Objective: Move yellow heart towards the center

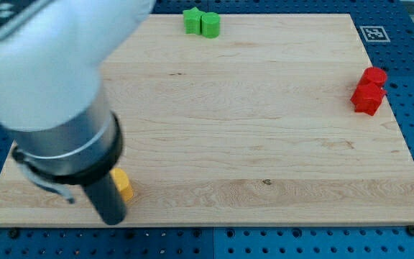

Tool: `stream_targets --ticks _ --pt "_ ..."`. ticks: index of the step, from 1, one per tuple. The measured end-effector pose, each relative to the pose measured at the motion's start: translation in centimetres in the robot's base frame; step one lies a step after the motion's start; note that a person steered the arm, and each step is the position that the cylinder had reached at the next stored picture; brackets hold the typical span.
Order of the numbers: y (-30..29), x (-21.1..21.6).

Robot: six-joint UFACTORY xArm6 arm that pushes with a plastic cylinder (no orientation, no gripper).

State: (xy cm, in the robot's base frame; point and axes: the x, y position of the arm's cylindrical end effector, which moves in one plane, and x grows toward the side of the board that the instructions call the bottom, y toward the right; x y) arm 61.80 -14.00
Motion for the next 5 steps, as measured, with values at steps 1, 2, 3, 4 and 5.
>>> stream_targets --ticks 1,2,3,4,5 --pt "-1.1 -1.0" --pt "1.7 -3.2" --pt "1.8 -6.3" --pt "4.9 -7.2" --pt "8.8 -7.4"
